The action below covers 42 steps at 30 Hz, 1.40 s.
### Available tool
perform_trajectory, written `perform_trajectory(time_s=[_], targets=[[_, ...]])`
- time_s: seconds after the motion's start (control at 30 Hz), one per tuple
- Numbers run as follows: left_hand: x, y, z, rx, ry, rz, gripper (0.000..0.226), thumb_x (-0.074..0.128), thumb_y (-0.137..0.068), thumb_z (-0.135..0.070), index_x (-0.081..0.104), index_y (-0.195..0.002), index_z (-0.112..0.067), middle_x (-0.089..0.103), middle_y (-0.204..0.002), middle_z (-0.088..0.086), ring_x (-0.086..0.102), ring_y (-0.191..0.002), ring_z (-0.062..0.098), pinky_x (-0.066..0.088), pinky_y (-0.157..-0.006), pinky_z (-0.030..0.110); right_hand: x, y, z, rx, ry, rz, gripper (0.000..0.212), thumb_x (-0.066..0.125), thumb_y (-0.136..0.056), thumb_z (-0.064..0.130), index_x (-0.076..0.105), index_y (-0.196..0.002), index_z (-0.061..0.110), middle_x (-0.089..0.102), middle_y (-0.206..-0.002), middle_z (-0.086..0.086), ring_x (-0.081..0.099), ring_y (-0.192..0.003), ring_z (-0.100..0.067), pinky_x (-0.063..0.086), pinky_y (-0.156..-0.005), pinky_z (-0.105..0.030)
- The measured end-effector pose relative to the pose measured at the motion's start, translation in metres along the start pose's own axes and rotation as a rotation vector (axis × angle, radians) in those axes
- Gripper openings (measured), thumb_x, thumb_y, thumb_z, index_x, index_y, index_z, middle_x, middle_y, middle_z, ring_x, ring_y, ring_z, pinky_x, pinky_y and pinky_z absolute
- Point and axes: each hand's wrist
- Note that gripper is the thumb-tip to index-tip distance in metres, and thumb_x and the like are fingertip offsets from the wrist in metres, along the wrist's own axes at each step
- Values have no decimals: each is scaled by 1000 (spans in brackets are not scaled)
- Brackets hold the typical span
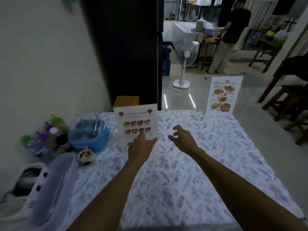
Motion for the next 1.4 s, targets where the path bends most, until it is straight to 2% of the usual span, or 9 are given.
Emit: perform_trajectory(time_s=[0.13,0.3,0.5,0.6,0.7,0.8,1.0,1.2,1.4], targets=[[-29,-5,35,-42,43,-19,68,54,-82,-70,43,-137,-31,64,-131,-1,63,-113,28,52,-93,45,27,-7,23,-40,-20,66,51,65,-90,40,48,-131,16,66,-121,-11,65,-104,-24,57,-85,-42],[-45,-23,75,-80,57,-73,60,56,-86,-64,51,-129,-23,66,-124,2,64,-108,25,54,-86,42,49,-30,25,-23,-4,121,52,66,-89,38,47,-131,13,66,-121,-12,65,-104,-26,57,-85,-45],[-41,-72,106,-205,53,-83,67,61,-88,-55,42,-141,-18,57,-136,12,56,-121,31,48,-94,45,74,-76,5,46,46,150,75,68,-88,37,30,-145,7,51,-140,-21,53,-126,-33,49,-100,-46],[-34,-97,109,-224,91,-73,66,64,-87,-53,44,-140,-20,59,-135,8,58,-120,29,50,-96,46,84,-98,-4,9,50,193,59,65,-90,34,41,-139,11,60,-133,-15,59,-120,-30,52,-95,-44],[-30,-118,102,-223,44,-88,36,61,-92,-44,56,-118,-19,70,-118,7,67,-102,28,55,-85,44,87,-119,-11,-70,43,259,37,57,-95,34,58,-127,17,69,-123,-4,66,-109,-23,56,-87,-38],[-34,-135,98,-229,-32,-102,31,60,-92,-45,56,-103,-17,71,-105,8,68,-91,30,55,-77,43,80,-140,-14,-102,39,306,32,55,-96,37,62,-123,22,71,-117,0,69,-102,-20,58,-82,-34],[-51,-183,79,-137,44,-93,42,61,-90,-51,61,-113,-16,73,-112,6,71,-94,26,58,-79,43,59,-182,1,-147,8,245,32,55,-98,29,59,-127,19,71,-116,-6,64,-83,-16,58,-75,-33],[-73,-238,78,-70,22,-98,41,64,-89,-48,63,-114,-15,73,-111,7,71,-96,27,57,-80,42,61,-223,23,-129,-5,217,33,54,-97,32,59,-126,18,71,-113,-7,68,-86,-19,62,-77,-41],[-108,-295,113,-54,-6,-55,50,64,-87,-55,64,-119,-16,73,-113,7,70,-96,27,57,-79,40,98,-264,62,-76,-53,215,34,57,-96,29,58,-127,14,70,-104,-6,71,-80,-15,62,-68,-32]])
Point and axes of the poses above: each hand's wrist, its own y-axis away from the middle knuckle, its own x-axis out of the palm, z = x × y
